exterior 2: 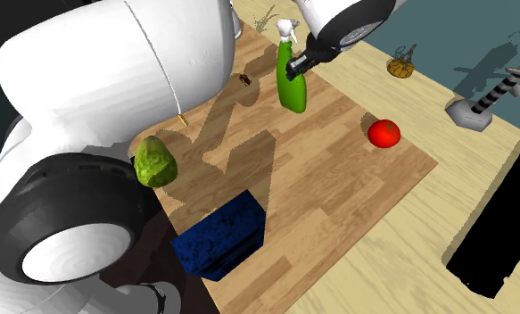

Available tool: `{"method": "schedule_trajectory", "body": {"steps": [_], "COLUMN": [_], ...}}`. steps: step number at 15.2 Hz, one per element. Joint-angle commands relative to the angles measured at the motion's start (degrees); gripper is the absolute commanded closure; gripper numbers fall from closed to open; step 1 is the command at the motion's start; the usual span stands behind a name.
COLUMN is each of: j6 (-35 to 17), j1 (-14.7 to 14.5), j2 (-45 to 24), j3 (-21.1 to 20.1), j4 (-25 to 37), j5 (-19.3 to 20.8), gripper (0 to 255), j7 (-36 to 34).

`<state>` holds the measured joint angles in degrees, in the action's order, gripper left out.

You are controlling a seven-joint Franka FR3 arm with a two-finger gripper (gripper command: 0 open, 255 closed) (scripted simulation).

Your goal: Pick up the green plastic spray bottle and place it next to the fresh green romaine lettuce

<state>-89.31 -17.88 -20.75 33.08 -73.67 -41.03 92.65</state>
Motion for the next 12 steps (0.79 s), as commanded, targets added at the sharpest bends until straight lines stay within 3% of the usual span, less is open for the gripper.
{"method": "schedule_trajectory", "body": {"steps": [1, 7, 12], "j6": [1.32, 5.99, -1.27], "j1": [0.34, 2.30, -6.43], "j2": [-0.13, -1.89, 6.01], "j3": [0.01, -0.14, -1.05], "j4": [1.62, 8.48, -2.45], "j5": [-0.09, -1.19, 3.39], "gripper": [255, 255, 255], "j7": [-0.71, -2.96, -7.36]}}
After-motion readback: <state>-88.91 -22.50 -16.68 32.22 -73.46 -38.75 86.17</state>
